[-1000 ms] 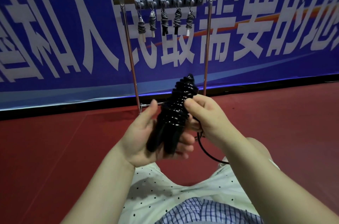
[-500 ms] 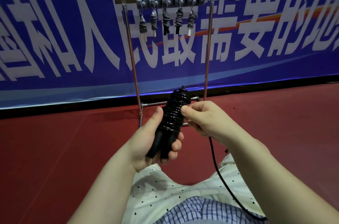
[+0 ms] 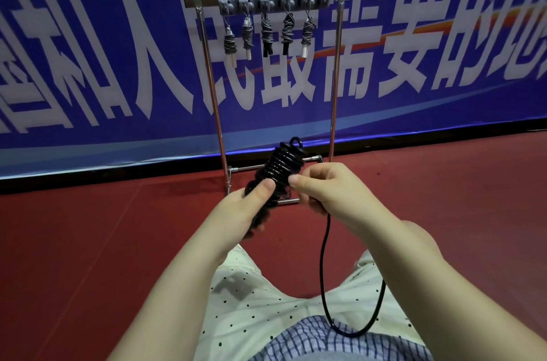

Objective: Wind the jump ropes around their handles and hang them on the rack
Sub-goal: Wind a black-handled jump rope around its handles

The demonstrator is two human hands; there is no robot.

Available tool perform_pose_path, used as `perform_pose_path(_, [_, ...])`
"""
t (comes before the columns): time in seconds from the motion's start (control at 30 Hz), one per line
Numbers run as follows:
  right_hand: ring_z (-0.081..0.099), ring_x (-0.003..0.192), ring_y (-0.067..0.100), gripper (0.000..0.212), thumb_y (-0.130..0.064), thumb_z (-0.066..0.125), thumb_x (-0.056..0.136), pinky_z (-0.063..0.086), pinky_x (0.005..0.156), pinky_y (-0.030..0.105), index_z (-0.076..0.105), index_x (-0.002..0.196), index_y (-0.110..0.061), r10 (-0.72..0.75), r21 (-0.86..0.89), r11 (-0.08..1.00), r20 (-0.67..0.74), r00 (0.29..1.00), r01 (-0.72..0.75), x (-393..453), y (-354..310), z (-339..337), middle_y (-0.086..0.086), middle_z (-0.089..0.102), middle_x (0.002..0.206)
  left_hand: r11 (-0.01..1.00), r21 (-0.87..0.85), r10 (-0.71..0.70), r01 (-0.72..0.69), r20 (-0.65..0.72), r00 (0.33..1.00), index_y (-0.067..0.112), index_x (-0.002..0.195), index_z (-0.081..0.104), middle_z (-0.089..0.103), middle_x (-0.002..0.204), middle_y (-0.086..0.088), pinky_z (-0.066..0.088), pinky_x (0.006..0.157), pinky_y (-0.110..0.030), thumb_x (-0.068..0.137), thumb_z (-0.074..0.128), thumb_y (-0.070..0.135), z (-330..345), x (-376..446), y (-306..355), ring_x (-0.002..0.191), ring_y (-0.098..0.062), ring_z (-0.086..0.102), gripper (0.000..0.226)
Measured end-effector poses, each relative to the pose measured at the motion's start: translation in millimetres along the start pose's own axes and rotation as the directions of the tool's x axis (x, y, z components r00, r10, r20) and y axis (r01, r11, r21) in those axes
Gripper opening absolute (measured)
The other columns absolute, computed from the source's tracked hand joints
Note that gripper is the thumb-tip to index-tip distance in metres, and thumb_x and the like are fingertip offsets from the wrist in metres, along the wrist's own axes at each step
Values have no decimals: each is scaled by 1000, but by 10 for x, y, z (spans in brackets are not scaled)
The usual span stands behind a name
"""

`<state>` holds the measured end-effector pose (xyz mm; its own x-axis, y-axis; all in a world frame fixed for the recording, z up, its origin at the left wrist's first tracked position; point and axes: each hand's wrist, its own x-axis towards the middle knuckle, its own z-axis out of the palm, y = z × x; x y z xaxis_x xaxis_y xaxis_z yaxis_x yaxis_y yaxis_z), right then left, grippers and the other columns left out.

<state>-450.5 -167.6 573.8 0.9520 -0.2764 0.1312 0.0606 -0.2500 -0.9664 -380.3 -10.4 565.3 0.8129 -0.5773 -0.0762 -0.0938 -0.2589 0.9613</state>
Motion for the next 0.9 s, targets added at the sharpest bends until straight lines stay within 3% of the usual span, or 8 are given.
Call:
perform_pose_path(0.07, [43, 51, 14, 34, -35, 58, 92, 35, 52, 23, 60, 68, -11, 20, 81, 996, 41, 999, -23, -19, 4, 13, 0, 53, 57, 994, 101, 55, -51, -38, 998, 12, 88, 62, 57, 70, 2, 39, 62, -29, 66, 58, 77, 0, 26, -6, 62, -14, 51, 68])
perform_pose_path(0.13, [44, 53, 13, 37, -42, 52, 93, 35, 53, 24, 61, 71, -14, 31, 134, 990, 41, 999, -36, -27, 1, 24, 0, 55, 61, 971, 225, 92, -75, -67, 994, 23, 90, 62, 61, 76, 10, 45, 70, -33, 61, 55, 75, 19, 49, 8, 69, -13, 56, 61])
perform_pose_path(0.3, [40, 48, 11, 47, -50, 50, 91, 32, 47, 20, 54, 66, -11, 64, 67, 996, -67, 996, -60, -7, 18, 49, -4, 50, 52, 902, 430, 66, -32, -63, 996, 35, 100, 53, 62, 94, 15, 48, 79, -30, 67, 58, 68, 110, 18, 57, 86, -3, 59, 47])
perform_pose_path(0.37, [38, 49, 13, 46, -48, 55, 89, 30, 48, 23, 53, 62, -11, 58, 59, 997, -82, 995, -53, -4, 46, 56, 1, 47, 54, 903, 429, 44, -18, -51, 998, 34, 98, 52, 61, 92, 15, 47, 75, -30, 62, 53, 71, 130, 5, 50, 84, -3, 58, 52])
perform_pose_path(0.5, [43, 46, 5, 41, -40, 60, 89, 33, 55, 25, 55, 51, -25, 25, 48, 999, -88, 996, -21, 6, 96, 67, -9, 49, 47, 869, 495, 48, -15, -54, 997, 33, 90, 50, 60, 86, 14, 44, 66, -30, 65, 60, 66, 135, -2, 55, 79, -6, 58, 42])
perform_pose_path(0.67, [36, 42, 6, 42, -33, 59, 92, 29, 47, 21, 52, 51, -25, 25, 166, 986, -44, 999, -18, 16, 175, 103, -8, 42, 46, 841, 541, 29, -29, 8, 1000, 34, 90, 51, 61, 84, 14, 43, 63, -29, 64, 60, 67, 115, 14, 28, 76, -6, 59, 43])
perform_pose_path(0.8, [30, 40, 4, 25, -33, 54, 76, 25, 42, 17, 45, 56, -22, -3, 236, 972, -31, 1000, 10, -4, 208, 118, -9, 35, 47, 901, 429, 4, -63, 137, 991, 34, 97, 54, 63, 92, 15, 48, 79, -30, 75, 61, 63, 79, 51, -60, 87, -3, 60, 37])
perform_pose_path(0.9, [31, 40, 3, 20, -31, 55, 74, 25, 43, 18, 43, 64, -17, -55, 285, 957, -10, 998, 56, -5, 213, 92, -13, 37, 46, 992, 117, 15, -41, 211, 977, 25, 92, 60, 64, 76, 14, 45, 68, -24, 77, 59, 63, 77, 12, -28, 69, 0, 59, 41])
